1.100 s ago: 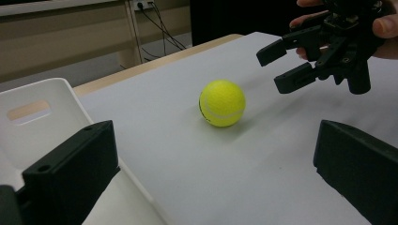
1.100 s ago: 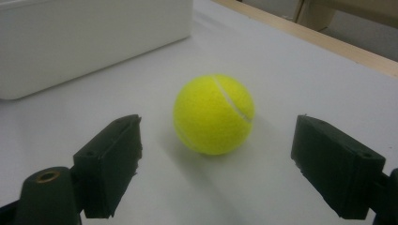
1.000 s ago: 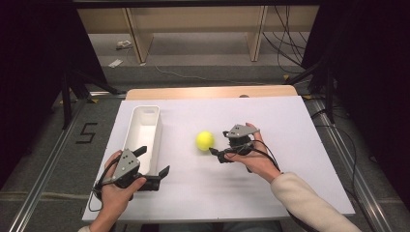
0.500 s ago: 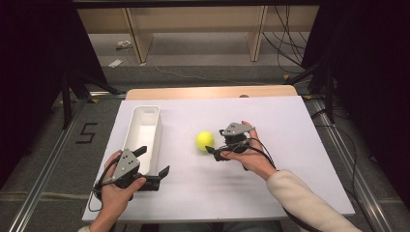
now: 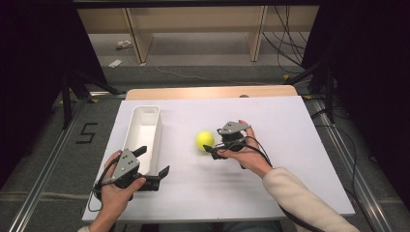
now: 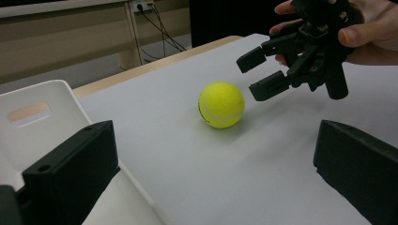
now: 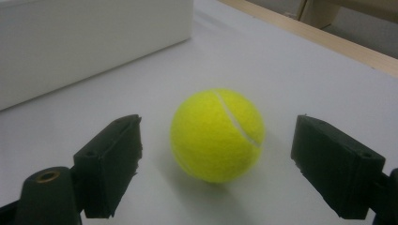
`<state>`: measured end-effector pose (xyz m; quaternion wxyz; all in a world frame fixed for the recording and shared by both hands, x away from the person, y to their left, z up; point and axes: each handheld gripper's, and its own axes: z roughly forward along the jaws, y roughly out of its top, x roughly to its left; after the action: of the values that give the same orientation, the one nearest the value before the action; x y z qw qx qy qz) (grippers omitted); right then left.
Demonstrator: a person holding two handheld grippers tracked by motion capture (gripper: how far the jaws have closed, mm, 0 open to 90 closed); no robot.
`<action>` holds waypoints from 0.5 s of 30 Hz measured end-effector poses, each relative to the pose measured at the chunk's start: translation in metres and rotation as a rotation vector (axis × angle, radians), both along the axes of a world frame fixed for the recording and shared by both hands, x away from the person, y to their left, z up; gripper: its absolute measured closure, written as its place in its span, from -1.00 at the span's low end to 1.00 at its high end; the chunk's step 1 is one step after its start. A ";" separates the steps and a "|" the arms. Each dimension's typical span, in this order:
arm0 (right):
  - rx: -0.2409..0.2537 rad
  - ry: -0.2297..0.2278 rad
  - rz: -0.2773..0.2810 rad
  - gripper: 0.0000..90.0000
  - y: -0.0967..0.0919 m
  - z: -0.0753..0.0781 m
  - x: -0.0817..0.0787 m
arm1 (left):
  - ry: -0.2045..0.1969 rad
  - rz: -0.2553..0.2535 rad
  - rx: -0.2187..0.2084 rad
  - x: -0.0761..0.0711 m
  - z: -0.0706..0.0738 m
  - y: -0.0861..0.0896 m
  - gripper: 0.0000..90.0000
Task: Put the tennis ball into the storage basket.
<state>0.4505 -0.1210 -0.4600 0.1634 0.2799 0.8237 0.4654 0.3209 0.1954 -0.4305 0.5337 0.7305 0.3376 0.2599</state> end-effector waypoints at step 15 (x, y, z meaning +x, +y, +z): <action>-0.019 0.017 -0.003 -0.62 0.014 -0.008 0.012 | 0.000 0.000 -0.005 0.000 0.000 0.000 -1.00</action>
<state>0.4627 -0.1068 -0.4676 0.1598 0.2836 0.8289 0.4550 0.3206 0.1952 -0.4303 0.5355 0.7292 0.3382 0.2591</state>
